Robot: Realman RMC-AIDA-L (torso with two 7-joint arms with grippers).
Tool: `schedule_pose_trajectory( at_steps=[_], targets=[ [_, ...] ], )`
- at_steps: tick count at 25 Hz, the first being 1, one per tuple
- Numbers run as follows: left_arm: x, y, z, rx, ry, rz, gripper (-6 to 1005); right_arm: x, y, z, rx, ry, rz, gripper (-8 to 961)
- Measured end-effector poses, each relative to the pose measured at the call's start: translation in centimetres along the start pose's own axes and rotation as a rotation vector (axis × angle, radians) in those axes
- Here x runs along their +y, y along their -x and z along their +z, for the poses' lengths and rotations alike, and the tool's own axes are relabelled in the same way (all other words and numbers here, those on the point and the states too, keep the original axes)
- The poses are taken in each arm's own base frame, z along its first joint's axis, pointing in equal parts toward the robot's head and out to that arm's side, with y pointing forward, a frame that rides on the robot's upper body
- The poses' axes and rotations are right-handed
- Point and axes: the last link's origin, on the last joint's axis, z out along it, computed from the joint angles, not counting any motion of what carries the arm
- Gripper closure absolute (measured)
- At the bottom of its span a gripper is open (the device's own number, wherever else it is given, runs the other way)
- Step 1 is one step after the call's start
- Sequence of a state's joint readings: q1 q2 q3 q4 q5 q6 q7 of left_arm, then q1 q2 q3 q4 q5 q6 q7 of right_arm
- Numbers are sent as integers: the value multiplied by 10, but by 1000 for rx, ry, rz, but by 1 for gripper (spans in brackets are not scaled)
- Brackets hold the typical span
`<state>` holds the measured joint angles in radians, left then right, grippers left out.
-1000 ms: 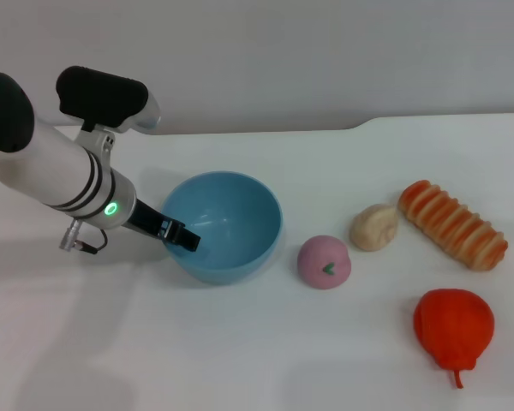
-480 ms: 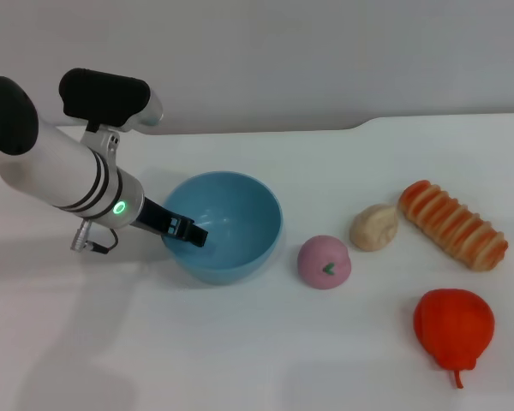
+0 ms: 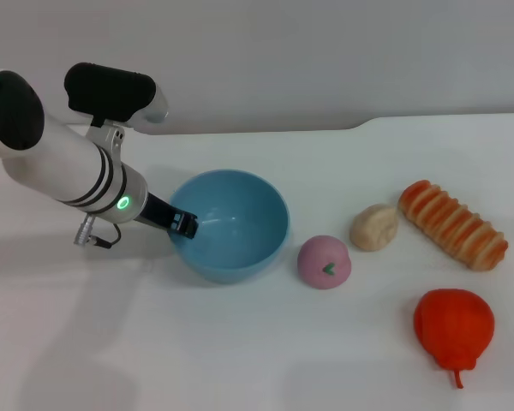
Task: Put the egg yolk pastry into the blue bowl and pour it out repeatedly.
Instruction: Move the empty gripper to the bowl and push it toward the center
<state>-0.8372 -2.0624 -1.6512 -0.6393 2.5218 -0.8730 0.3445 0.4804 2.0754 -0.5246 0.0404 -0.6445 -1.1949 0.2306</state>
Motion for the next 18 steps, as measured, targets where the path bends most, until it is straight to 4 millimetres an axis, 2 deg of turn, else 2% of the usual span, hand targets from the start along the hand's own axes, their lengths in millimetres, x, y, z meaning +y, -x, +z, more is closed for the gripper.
schedule_pose_trajectory(
  at_steps=[3,10,15,18],
  targets=[
    [1,-3,-1,7,-2,5,651,-1,-1,-1,2,-2,0,233],
    [0,0,1,2,-3,0,876,-1,-2,-2,5,-5,0,232],
    [3,-6,-4,10,9,9,1001,0,-2,-2,6,1,0,233],
    [6,-18,-11,46,15,20,1002,1,-2,-2,8,5,6,232]
  ],
)
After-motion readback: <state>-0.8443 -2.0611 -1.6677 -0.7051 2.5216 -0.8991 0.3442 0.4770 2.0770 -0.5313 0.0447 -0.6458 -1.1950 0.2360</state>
